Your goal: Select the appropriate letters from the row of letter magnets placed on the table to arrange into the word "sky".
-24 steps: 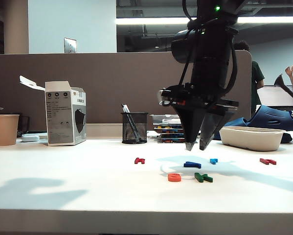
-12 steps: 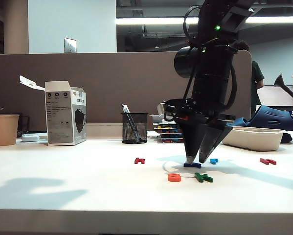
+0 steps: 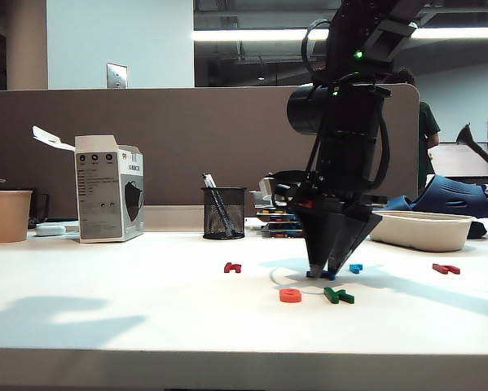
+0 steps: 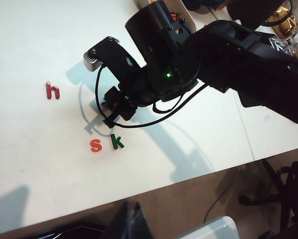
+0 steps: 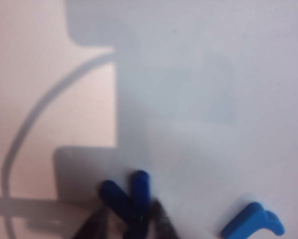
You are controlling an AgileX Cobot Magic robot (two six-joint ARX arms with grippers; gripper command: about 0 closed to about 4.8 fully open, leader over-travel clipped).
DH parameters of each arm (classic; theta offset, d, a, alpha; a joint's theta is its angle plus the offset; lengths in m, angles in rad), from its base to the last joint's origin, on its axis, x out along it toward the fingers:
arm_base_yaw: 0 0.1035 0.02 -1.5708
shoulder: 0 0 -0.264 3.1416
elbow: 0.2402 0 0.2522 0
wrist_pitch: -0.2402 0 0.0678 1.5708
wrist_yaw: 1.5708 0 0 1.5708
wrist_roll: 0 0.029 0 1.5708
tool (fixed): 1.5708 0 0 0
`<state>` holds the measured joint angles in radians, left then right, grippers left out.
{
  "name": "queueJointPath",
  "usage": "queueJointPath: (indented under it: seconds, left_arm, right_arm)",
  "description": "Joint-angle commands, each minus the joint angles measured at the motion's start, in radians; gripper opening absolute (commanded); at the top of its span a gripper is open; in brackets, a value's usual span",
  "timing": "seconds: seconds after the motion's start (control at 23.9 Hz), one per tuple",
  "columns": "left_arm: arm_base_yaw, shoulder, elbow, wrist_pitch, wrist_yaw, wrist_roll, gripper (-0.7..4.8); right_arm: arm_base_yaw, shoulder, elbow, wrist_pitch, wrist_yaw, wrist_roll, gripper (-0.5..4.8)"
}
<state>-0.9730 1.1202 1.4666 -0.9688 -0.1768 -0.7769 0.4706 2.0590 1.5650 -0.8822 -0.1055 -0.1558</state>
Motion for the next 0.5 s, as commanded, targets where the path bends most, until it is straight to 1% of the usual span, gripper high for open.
queueJointPath:
  seconds: [0.04, 0.08, 0.29, 0.33, 0.38, 0.5]
  left_arm:
    - [0.001, -0.002, 0.002, 0.006, -0.003, 0.003, -0.05]
    - [0.001, -0.002, 0.002, 0.006, -0.003, 0.003, -0.05]
    - [0.001, -0.002, 0.002, 0.006, -0.003, 0.003, -0.05]
    - [0.001, -0.002, 0.002, 0.006, -0.003, 0.003, -0.05]
    - [0.001, -0.002, 0.002, 0.006, -0.003, 0.003, -0.05]
    - [0.001, -0.002, 0.002, 0.006, -0.003, 0.003, -0.05]
  right_arm:
    - [0.002, 0.010, -0.005, -0.019, -0.004, 0.002, 0.68]
    - [0.002, 0.010, -0.005, -0.026, -0.004, 0.004, 0.41]
    - [0.002, 0.010, -0.005, -0.037, -0.005, 0.026, 0.38]
    - [0.002, 0.010, -0.005, -0.041, -0.005, 0.028, 0.32]
    - [0.002, 0.010, -0.005, -0.053, -0.005, 0.033, -0.01]
    - [0.002, 0.010, -0.005, -0.087, -0.009, 0.060, -0.06]
